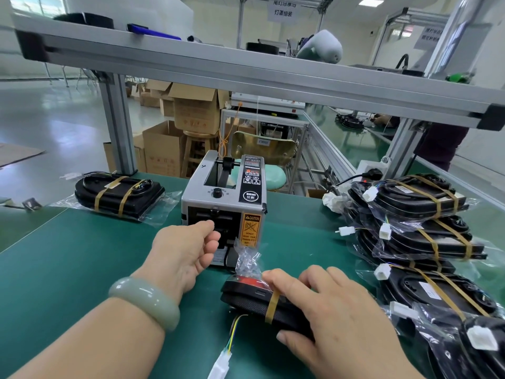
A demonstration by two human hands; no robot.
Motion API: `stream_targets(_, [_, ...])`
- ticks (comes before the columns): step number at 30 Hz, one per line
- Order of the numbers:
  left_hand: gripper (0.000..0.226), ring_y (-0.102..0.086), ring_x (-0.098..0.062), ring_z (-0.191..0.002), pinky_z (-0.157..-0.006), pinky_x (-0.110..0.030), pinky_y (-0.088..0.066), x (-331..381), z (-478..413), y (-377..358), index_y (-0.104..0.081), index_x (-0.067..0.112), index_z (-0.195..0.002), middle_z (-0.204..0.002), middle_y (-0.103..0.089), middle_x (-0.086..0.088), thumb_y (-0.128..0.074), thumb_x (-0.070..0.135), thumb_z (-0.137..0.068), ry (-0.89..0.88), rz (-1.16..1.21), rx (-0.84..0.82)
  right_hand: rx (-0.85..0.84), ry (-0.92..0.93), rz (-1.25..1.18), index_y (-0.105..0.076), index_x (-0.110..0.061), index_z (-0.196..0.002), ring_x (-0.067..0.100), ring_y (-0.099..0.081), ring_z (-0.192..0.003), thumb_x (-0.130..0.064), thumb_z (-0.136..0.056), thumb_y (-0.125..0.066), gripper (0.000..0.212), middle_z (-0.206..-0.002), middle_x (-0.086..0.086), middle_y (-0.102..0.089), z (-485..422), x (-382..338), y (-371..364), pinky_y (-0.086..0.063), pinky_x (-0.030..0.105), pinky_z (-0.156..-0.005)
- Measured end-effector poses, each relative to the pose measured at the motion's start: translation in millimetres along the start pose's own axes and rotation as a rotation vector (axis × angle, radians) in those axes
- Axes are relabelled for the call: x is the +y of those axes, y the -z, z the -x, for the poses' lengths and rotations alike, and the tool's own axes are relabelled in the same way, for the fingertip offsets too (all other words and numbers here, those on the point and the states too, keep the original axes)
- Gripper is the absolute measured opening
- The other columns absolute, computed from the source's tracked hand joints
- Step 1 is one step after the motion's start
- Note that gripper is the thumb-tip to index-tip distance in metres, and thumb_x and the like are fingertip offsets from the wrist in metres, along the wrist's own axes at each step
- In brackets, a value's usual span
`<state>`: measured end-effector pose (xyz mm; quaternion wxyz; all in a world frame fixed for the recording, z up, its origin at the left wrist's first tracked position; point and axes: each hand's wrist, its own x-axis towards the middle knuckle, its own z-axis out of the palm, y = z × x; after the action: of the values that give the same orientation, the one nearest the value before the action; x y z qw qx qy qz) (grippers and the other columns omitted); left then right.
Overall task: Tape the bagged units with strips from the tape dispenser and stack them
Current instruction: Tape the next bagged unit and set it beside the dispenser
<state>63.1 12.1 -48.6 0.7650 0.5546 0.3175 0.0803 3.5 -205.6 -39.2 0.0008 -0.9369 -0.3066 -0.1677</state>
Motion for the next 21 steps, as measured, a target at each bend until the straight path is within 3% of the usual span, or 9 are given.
stream_targets(6, [0.013, -0.055, -0.006, -0.041, -0.034, -0.014, -0.039, -3, -2, -8, -0.062, 0.007, -0.080, -0.064, -0.067, -0.004, -0.067, 0.018, -0.085, -0.051, 0.013, 0.130, -0.006, -0.009, -0.010, -0.054, -0.044, -0.116, 0.014, -0.052, -0.059, -0.062, -0.039, -0.080, 0.083, -0.072, -0.012, -0.053, 1, 0, -1, -0.045, 0.024, -0.049])
stream_targets(13, [0.016, -0.048, -0.008, -0.042, -0.034, -0.014, -0.036, -5, -6, -21, -0.057, 0.007, -0.066, -0.058, -0.061, -0.003, -0.059, 0.008, -0.083, -0.078, 0.039, 0.258, -0.011, -0.022, -0.023, -0.052, -0.045, -0.116, 0.014, -0.051, -0.059, -0.061, -0.040, -0.080, 0.083, -0.072, -0.012, -0.052, 2, -2, -2, -0.044, 0.024, -0.050])
stream_targets(16, [0.015, -0.049, -0.007, -0.047, -0.035, -0.016, -0.037, -6, 1, -15, -0.058, 0.009, -0.071, -0.062, -0.061, -0.001, -0.058, 0.011, -0.086, -0.032, 0.072, 0.193, -0.028, -0.034, -0.020, -0.056, -0.046, -0.115, 0.013, -0.051, -0.059, -0.063, -0.040, -0.079, 0.081, -0.071, -0.012, -0.052, 1, -2, -1, -0.044, 0.024, -0.050])
stream_targets(21, [0.021, -0.049, -0.002, -0.038, -0.035, -0.015, -0.039, -15, 45, 12, -0.058, 0.016, -0.067, -0.050, -0.059, 0.004, -0.060, 0.016, -0.087, -0.069, 0.056, -0.104, -0.031, -0.060, -0.025, -0.057, -0.045, -0.114, 0.013, -0.052, -0.060, -0.063, -0.043, -0.077, 0.076, -0.071, -0.013, -0.053, -1, -2, 2, -0.045, 0.025, -0.050])
